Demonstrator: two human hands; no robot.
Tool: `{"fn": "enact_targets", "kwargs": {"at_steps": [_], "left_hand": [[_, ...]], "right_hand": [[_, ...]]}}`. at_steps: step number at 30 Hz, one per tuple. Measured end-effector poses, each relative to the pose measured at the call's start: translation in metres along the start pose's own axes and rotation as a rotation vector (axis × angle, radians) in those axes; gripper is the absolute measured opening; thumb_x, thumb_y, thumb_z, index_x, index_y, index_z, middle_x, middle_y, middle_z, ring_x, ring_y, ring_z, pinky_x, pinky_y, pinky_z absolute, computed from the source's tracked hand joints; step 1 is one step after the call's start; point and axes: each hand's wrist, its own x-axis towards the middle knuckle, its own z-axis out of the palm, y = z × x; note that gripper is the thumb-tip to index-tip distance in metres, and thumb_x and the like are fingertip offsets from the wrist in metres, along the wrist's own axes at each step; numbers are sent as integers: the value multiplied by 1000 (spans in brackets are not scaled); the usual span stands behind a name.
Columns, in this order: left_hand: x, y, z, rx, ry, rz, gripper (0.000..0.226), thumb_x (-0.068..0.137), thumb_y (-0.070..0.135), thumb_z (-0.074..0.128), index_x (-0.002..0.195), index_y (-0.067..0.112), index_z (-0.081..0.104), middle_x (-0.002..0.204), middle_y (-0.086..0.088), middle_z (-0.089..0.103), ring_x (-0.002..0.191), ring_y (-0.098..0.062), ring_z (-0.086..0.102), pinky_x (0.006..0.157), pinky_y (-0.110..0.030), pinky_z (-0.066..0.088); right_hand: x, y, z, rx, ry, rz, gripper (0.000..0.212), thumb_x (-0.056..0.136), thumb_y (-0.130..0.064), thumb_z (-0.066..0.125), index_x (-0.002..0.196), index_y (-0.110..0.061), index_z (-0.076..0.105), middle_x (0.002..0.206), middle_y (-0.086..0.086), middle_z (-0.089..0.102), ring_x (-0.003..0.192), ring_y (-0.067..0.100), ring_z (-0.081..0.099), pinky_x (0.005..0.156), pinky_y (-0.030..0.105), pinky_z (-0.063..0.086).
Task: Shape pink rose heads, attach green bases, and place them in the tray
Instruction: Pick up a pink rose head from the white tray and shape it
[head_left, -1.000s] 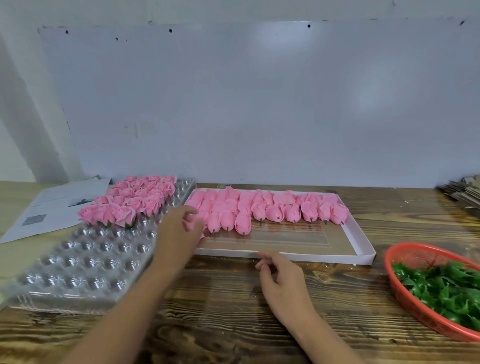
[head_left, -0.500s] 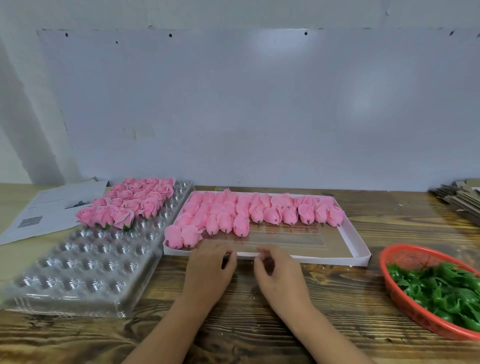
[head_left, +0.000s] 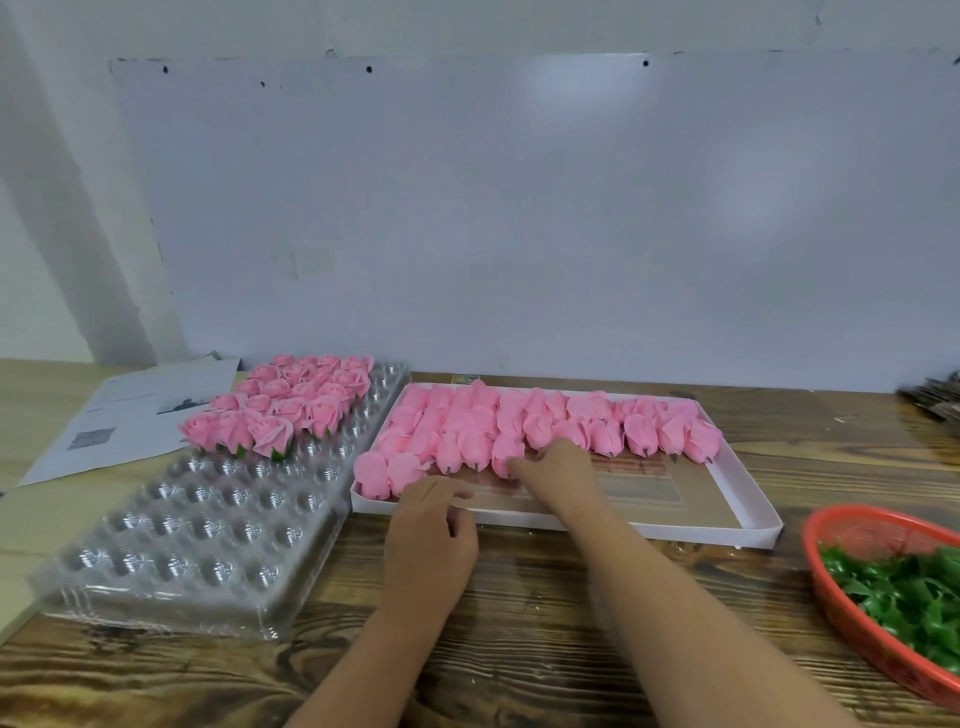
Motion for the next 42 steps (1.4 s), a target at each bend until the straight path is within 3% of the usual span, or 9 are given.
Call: {"fn": "enact_targets", "kwargs": {"at_steps": [14,16,23,28,31,33,34,37,42], "left_hand": [[4,1,-1,-65,5,-58,23,89,-2,60,96,17,71,98,9,61,92,-3,54,73,-5,37],[5,1,0,-65,-4,-57,23,89,-2,61,95,18,70,97,9,61,90,-2,53,72,-5,37],[5,-2,1,-82,-22,-52,22,91,-1,62,97,18,71,97,10,62,86,-3,56,71,-9,40],[4,4,2,-268,-62,-82,29,93,4,64,96,33,67,95,14,65,81,-5,62,71,-14,50],[0,17,6,-505,-166,-238,19,94,34,69,112,41,65,107,13,69,97,4,64,87,-21,56],[-3,24,7,-721,-291,-320,41,84,60,70,120,41,65,120,11,70,108,-2,66,96,-33,57],[-4,26,6,-810,-380,-306,45,81,65,69,120,43,67,123,8,71,112,-6,67,97,-34,57],[-10,31,0,-927,-607,-246,50,81,70,67,118,37,72,122,-2,73,118,-19,67,104,-41,53],[-10,27,-7,-1086,-813,-289,75,74,62,81,132,17,66,132,-16,66,128,-31,60,110,-46,47]], "right_hand": [[12,-14,37,-53,101,-35,9,88,-13,61,95,-8,59,89,8,63,76,20,58,54,24,39],[12,-13,34,-49,110,-47,3,89,-11,59,88,-9,57,84,7,61,72,19,55,52,23,36],[5,-5,3,48,76,-22,35,85,-17,69,60,-15,44,59,1,47,54,14,43,49,22,32],[-37,9,-33,480,-40,-83,32,83,-17,75,63,-15,50,63,8,51,65,20,57,82,44,58],[-65,20,-41,760,-171,-57,25,85,-11,76,66,-12,60,77,15,53,76,23,61,88,42,58],[-83,25,-40,928,-255,-17,7,83,-8,77,78,-7,72,88,21,59,83,23,65,82,31,61],[-89,28,-39,1000,-299,-8,17,80,-9,78,93,1,74,93,24,62,84,22,67,80,27,60],[-103,36,-34,1132,-453,17,47,75,-11,79,112,15,65,92,23,60,78,19,67,76,25,59],[-113,35,-30,1193,-694,20,30,76,-11,81,103,2,76,90,15,71,78,17,69,74,24,58]]}}
